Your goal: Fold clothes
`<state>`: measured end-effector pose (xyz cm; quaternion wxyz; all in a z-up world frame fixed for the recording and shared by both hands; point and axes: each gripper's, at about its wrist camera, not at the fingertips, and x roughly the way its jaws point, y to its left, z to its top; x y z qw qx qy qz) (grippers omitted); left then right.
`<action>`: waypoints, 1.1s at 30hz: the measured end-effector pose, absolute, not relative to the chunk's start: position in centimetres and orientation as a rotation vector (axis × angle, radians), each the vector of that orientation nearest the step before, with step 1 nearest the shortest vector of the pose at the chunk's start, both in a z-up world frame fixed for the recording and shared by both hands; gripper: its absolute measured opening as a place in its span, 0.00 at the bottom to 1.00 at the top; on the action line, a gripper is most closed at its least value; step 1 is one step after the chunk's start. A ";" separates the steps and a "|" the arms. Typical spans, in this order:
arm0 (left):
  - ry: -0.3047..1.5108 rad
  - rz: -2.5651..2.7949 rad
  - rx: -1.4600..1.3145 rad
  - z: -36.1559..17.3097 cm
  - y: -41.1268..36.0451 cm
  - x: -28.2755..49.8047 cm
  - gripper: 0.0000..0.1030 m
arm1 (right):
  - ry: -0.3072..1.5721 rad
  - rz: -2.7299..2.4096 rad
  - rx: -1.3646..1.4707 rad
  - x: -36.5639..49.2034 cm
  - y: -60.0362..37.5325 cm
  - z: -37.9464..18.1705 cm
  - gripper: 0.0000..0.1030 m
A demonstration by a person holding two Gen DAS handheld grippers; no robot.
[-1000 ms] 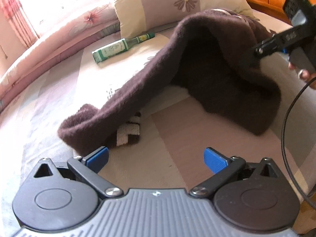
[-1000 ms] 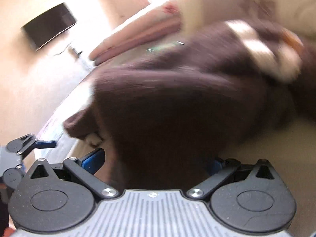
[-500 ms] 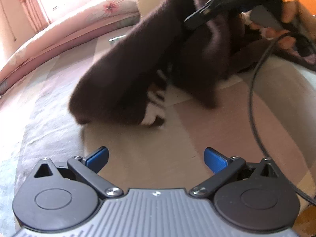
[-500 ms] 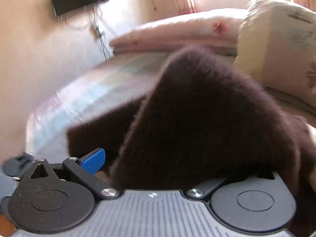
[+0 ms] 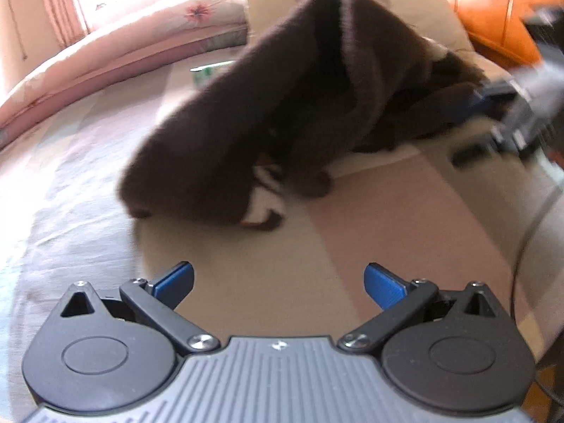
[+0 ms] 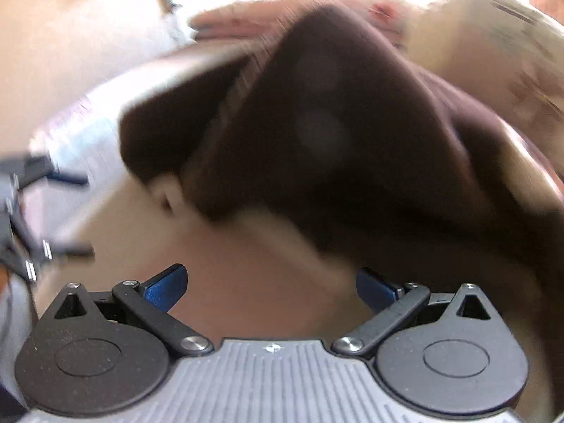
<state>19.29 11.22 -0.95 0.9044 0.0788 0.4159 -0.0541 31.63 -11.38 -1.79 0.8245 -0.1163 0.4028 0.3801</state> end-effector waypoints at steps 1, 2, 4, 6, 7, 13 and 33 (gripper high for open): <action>0.863 -0.130 0.162 -1.0 10.5 19.4 0.99 | 0.871 0.773 -0.253 30.6 -12.8 -2.4 1.00; 0.865 -0.151 0.171 -1.0 9.7 19.5 0.99 | 0.890 0.739 -0.246 29.7 -14.2 -3.1 1.00; 0.871 -0.192 0.191 -1.2 7.7 19.9 0.99 | 0.931 0.689 -0.196 28.5 -17.0 -4.3 1.00; 0.873 -0.229 0.205 -1.3 5.8 20.5 0.99 | 0.972 0.646 -0.100 28.1 -19.7 -5.7 1.00; 0.872 -0.247 0.201 -1.5 5.0 20.9 0.99 | 0.991 0.626 -0.038 28.1 -20.9 -6.5 1.00; 0.814 -0.334 0.163 -2.9 1.4 22.1 0.99 | 0.908 0.670 0.064 26.3 -23.1 -7.8 1.00; 0.763 -0.393 0.147 -6.8 0.9 26.3 0.99 | 0.696 0.753 0.342 38.8 -24.0 -6.6 0.84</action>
